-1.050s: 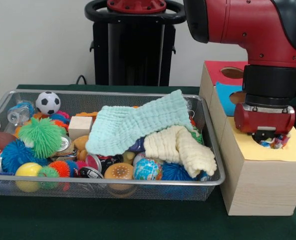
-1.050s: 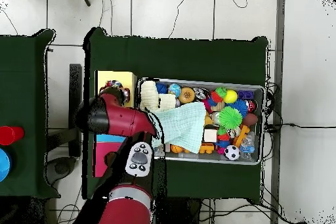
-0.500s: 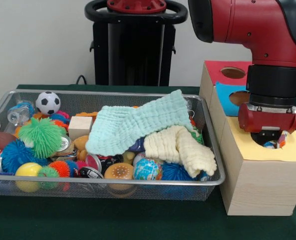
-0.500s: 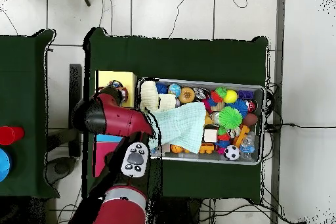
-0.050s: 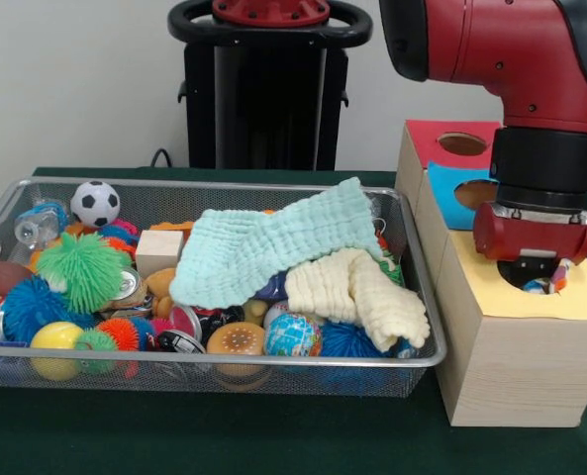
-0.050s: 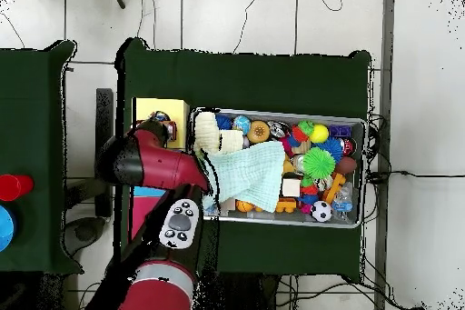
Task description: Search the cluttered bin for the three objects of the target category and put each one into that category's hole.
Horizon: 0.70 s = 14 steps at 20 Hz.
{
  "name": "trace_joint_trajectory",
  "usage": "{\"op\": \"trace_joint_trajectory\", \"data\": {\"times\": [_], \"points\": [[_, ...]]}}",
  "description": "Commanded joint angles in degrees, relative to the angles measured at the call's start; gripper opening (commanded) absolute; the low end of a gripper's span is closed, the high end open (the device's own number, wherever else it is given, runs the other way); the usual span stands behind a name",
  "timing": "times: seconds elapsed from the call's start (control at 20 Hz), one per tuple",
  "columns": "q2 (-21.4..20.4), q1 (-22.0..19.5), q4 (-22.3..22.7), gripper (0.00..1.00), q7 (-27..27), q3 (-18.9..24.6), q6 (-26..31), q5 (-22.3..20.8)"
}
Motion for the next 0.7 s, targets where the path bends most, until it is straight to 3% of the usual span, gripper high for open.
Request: {"op": "trace_joint_trajectory", "data": {"times": [0.05, 0.1, 0.15, 0.7], "points": [[9.8, 3.9, -2.1, 1.00, 15.3, -6.1, 19.9, 2.6], [10.0, 4.1, -2.4, 1.00, 15.3, -6.5, 20.3, 2.6], [10.1, 4.2, -2.7, 0.00, 15.2, -6.7, 20.0, 2.5], [10.5, 4.7, -3.8, 0.00, 16.0, -7.7, 20.9, 3.1]]}}
